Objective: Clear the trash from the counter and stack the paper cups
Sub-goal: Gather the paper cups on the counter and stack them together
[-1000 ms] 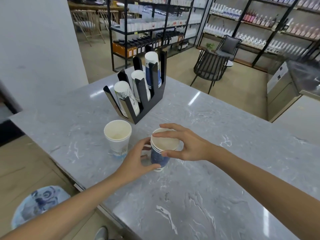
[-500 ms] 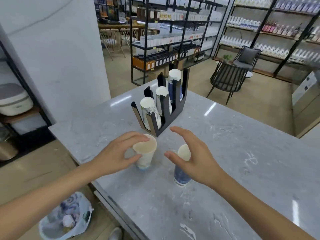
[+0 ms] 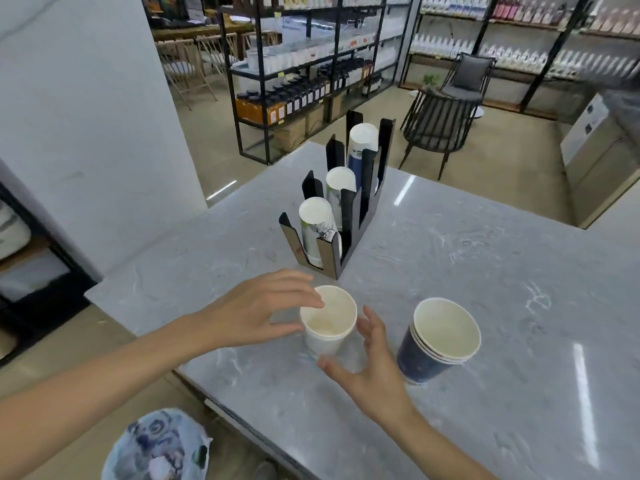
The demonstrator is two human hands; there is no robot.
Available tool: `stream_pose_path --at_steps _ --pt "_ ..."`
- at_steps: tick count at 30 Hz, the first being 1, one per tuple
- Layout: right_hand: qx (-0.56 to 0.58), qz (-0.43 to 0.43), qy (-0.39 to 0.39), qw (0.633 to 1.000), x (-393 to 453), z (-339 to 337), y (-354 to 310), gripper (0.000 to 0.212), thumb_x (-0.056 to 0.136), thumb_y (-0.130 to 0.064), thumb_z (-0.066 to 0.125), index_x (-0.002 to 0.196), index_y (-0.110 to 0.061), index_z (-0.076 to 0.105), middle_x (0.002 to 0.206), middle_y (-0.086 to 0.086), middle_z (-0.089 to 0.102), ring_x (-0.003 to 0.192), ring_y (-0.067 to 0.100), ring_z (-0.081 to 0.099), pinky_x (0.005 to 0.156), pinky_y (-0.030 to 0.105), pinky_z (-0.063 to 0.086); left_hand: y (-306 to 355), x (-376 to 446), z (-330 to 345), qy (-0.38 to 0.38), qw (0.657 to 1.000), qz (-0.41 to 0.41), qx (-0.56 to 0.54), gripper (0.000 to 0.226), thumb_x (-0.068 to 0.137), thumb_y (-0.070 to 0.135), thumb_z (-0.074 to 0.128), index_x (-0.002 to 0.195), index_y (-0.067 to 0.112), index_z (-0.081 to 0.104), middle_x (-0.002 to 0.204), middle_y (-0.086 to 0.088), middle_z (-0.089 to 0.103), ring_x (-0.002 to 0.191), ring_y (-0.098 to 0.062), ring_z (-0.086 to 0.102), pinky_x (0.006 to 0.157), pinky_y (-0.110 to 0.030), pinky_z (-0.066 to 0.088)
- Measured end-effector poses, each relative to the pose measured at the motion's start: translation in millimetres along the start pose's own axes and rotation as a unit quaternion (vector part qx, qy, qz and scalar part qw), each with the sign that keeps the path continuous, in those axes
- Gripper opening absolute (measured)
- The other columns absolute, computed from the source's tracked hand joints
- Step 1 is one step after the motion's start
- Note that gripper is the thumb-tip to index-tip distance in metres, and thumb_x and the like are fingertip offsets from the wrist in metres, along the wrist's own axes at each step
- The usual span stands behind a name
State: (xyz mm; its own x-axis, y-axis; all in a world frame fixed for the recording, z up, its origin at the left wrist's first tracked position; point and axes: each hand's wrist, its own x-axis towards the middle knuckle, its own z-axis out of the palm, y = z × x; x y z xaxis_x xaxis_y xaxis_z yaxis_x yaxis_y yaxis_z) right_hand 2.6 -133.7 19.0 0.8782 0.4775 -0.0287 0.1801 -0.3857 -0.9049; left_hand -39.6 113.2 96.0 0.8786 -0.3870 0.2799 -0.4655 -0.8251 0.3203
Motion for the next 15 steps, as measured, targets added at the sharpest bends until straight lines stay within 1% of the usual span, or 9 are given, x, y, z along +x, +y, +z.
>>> stream_pose_path --at_steps 2,3,5,6,7,9,11,13,15 --pt "0.001 0.012 -0.001 1.000 7 11 11 0.115 0.065 -0.045 0.092 0.154 -0.021 0.023 0.155 -0.006 0.043 0.141 0.009 0.045 0.118 0.033 0.039 -8 5 0 -0.011 0.999 0.046 0.005 0.038 0.091 0.029 0.073 0.128 0.021 0.068 0.131 0.007 0.066 0.133 -0.019 0.053 0.104 -0.036 0.049" --pt "0.004 0.013 0.001 1.000 11 16 16 0.110 0.067 -0.035 0.094 0.152 -0.022 0.025 0.153 -0.007 0.045 0.139 0.005 0.047 0.117 0.030 0.040 -12 8 0 -0.015 0.998 0.068 0.009 0.036 0.091 0.027 0.074 0.126 0.020 0.069 0.129 0.006 0.068 0.131 -0.021 0.055 0.103 -0.036 0.050" --pt "0.004 0.010 0.013 1.000 18 25 22 0.104 0.066 -0.030 0.095 0.145 -0.032 0.029 0.145 -0.019 0.048 0.131 -0.011 0.049 0.108 0.012 0.041 -20 12 0 -0.022 0.994 0.102 0.015 0.034 0.092 0.025 0.074 0.125 0.019 0.070 0.127 0.004 0.069 0.128 -0.023 0.057 0.100 -0.037 0.051" --pt "0.005 0.014 0.020 1.000 21 29 24 0.101 0.065 -0.030 0.095 0.141 -0.037 0.030 0.141 -0.026 0.048 0.127 -0.016 0.049 0.102 0.005 0.040 -24 14 -1 -0.026 0.992 0.119 0.017 0.033 0.092 0.024 0.073 0.124 0.018 0.071 0.127 0.004 0.069 0.128 -0.023 0.058 0.100 -0.037 0.052" --pt "0.006 0.021 0.027 0.999 23 33 26 0.098 0.065 -0.029 0.095 0.137 -0.042 0.031 0.137 -0.030 0.049 0.123 -0.017 0.051 0.097 0.001 0.039 -29 16 -1 -0.028 0.990 0.137 0.017 0.030 0.093 0.023 0.073 0.123 0.018 0.071 0.125 0.004 0.070 0.126 -0.023 0.059 0.099 -0.036 0.052" --pt "0.007 0.035 0.046 0.998 26 41 29 0.089 0.066 -0.025 0.095 0.129 -0.045 0.035 0.131 -0.029 0.053 0.117 -0.016 0.056 0.092 0.000 0.041 -37 20 -1 -0.032 0.985 0.171 0.014 0.024 0.094 0.020 0.071 0.118 0.017 0.073 0.120 0.005 0.072 0.122 -0.023 0.061 0.098 -0.034 0.052" --pt "0.008 0.039 0.069 0.997 28 48 32 0.078 0.067 -0.019 0.093 0.123 -0.043 0.045 0.124 -0.023 0.061 0.111 -0.017 0.059 0.087 0.001 0.044 -42 24 -1 -0.035 0.981 0.192 0.008 0.020 0.095 0.017 0.069 0.114 0.016 0.076 0.116 0.005 0.074 0.117 -0.024 0.064 0.095 -0.032 0.053" --pt "0.007 0.048 0.083 0.995 31 51 32 0.068 0.069 -0.016 0.093 0.117 -0.042 0.052 0.118 -0.017 0.068 0.106 -0.012 0.065 0.084 0.007 0.050 -45 26 -3 -0.036 0.979 0.200 0.002 0.020 0.095 0.016 0.068 0.113 0.016 0.077 0.115 0.007 0.075 0.114 -0.025 0.066 0.092 -0.030 0.055" --pt "0.014 0.054 0.096 0.994 32 52 27 0.065 0.071 -0.018 0.092 0.119 -0.040 0.053 0.118 -0.014 0.070 0.104 -0.005 0.068 0.084 0.014 0.053 -47 29 -8 -0.038 0.977 0.208 -0.003 0.021 0.095 0.015 0.066 0.112 0.017 0.078 0.115 0.008 0.075 0.114 -0.025 0.067 0.089 -0.029 0.056"
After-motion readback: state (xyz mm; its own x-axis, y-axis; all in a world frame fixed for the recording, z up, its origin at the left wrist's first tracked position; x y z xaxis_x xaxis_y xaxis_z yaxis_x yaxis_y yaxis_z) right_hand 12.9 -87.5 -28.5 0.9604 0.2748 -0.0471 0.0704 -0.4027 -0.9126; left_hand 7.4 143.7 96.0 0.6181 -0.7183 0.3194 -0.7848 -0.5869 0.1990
